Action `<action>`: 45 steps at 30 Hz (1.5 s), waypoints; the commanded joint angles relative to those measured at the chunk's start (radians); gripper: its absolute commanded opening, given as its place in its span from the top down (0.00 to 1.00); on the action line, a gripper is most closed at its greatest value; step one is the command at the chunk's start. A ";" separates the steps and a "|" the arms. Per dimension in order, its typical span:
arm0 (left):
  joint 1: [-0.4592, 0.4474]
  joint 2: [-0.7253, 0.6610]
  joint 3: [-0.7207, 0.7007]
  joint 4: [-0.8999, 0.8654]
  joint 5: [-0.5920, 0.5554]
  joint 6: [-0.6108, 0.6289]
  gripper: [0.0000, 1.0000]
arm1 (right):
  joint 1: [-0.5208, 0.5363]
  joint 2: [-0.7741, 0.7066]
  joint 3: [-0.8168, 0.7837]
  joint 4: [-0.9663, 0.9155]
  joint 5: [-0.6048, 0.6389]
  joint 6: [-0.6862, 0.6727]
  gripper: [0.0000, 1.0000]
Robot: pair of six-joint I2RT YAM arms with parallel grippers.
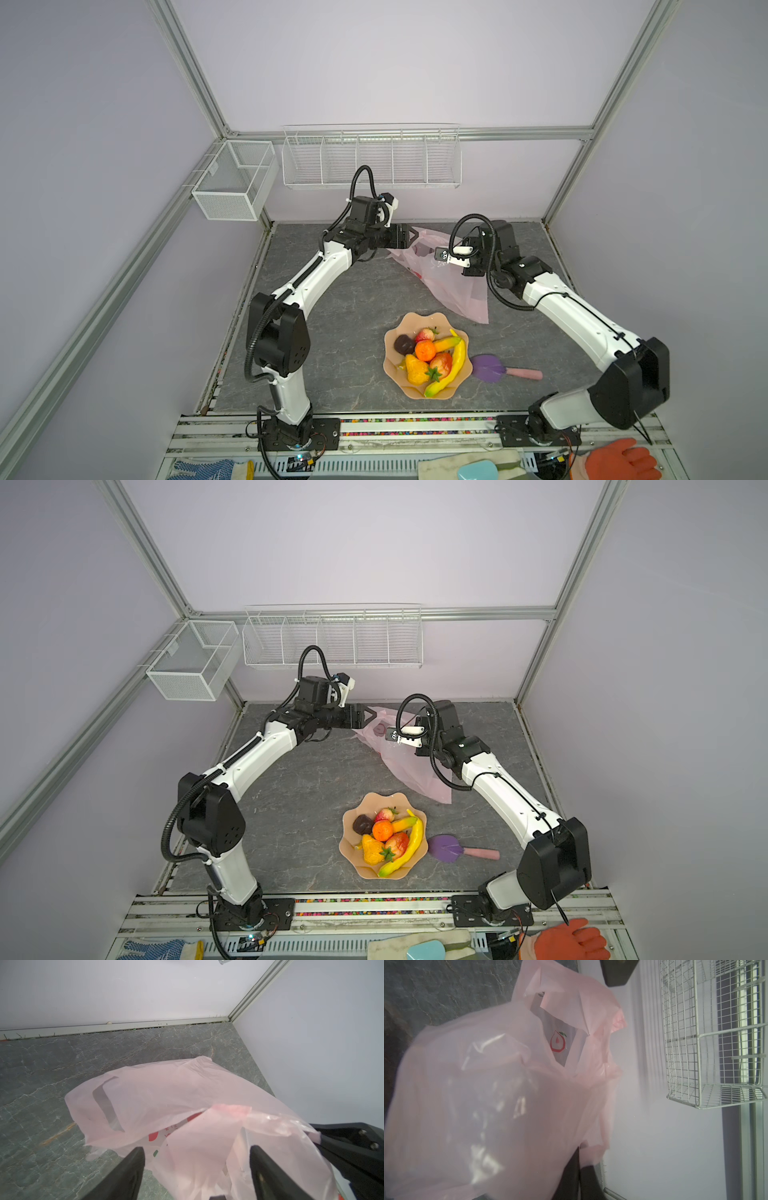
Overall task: Place the fruits into the plastic bag
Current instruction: Open the plastic bag at the top-right of the table.
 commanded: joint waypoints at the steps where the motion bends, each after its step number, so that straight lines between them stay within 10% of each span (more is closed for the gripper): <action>1: -0.007 0.048 0.082 -0.142 0.014 0.184 0.20 | 0.006 -0.038 -0.015 -0.018 -0.027 0.029 0.94; 14: -0.005 0.055 0.048 -0.209 0.081 0.382 0.26 | 0.019 -0.070 -0.023 -0.055 -0.034 0.053 0.94; 20: -0.019 0.071 0.053 -0.224 0.023 0.391 0.85 | 0.021 -0.105 -0.041 -0.051 -0.063 0.182 0.88; 22: -0.018 0.056 0.045 -0.224 0.034 0.382 1.00 | 0.022 -0.120 -0.034 -0.045 -0.050 0.306 0.80; 28: -0.020 -0.009 -0.024 -0.181 0.071 0.317 1.00 | 0.026 -0.201 0.002 -0.109 -0.011 0.828 0.38; 36: -0.018 -0.079 -0.082 -0.186 0.093 0.272 1.00 | 0.054 -0.244 0.016 -0.266 -0.102 1.931 0.16; 45: -0.020 -0.133 -0.140 -0.164 0.125 0.243 1.00 | 0.255 -0.047 0.171 -0.351 0.005 2.196 0.12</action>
